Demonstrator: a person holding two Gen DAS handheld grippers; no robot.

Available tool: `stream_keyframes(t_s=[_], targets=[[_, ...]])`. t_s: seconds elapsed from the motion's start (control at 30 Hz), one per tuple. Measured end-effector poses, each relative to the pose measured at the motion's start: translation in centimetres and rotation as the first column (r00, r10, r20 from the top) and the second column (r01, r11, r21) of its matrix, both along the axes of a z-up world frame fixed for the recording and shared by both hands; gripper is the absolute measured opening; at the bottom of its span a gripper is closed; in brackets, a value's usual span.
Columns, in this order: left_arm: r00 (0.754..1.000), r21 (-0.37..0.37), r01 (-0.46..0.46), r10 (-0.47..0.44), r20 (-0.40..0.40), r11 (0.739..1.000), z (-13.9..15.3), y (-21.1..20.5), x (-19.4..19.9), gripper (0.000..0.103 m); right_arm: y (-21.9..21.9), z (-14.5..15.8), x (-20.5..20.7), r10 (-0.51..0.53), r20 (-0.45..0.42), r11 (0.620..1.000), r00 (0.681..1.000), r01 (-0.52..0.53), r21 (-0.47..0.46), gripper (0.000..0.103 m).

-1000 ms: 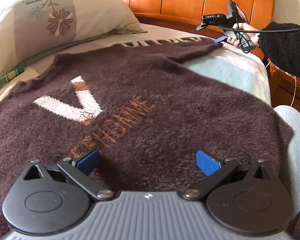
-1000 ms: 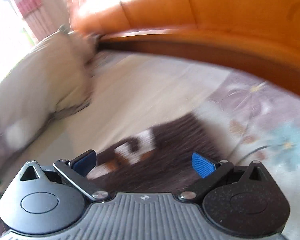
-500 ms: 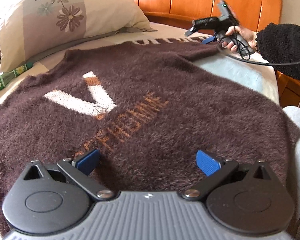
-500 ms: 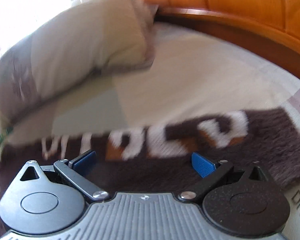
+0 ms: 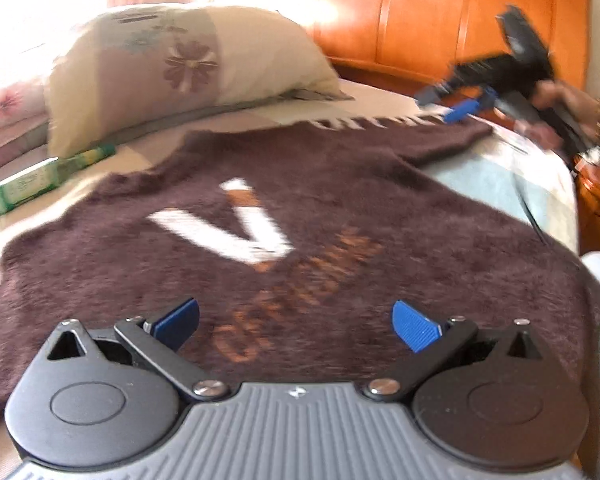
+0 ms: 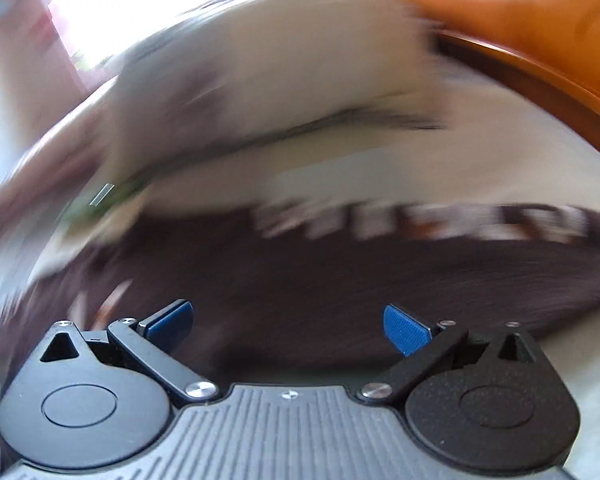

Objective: Fold clothes

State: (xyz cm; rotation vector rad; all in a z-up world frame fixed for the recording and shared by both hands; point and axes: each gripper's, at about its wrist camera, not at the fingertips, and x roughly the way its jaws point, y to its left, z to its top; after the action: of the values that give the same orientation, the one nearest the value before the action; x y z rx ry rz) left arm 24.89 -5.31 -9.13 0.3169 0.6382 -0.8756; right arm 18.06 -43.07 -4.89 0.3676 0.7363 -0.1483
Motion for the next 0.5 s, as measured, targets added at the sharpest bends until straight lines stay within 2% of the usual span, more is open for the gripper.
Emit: stream_keyframes(t_s=[0.07,0.13,0.27,0.4,0.5], targets=[[0.999,-0.002,-0.044,0.044,0.008,0.999,0.2,1.0,0.7,0.102,5.4,-0.1,0.9,0.128,-0.023,0.989,0.991,-0.13,-0.077,0.103],[0.998,-0.009,-0.069,0.069,0.003,0.998,0.4,2.0,1.3,0.102,10.8,-0.1,1.9,0.252,-0.055,0.955,0.966,-0.258,-0.149,0.103],[0.994,-0.004,-0.101,0.101,-0.029,0.995,-0.4,3.2,2.0,0.102,17.6,-2.4,3.9,0.345,-0.117,0.903,0.931,-0.363,-0.231,0.103],[0.99,0.045,-0.133,0.134,-0.034,0.99,-1.2,3.5,2.4,0.102,18.7,-5.7,3.5,0.296,-0.182,0.927,0.938,-0.328,-0.182,0.103],[0.99,0.045,-0.136,0.138,-0.029,0.99,-1.1,3.4,2.4,0.102,18.3,-5.8,0.4,0.247,-0.212,0.947,0.946,-0.282,-0.155,0.103]])
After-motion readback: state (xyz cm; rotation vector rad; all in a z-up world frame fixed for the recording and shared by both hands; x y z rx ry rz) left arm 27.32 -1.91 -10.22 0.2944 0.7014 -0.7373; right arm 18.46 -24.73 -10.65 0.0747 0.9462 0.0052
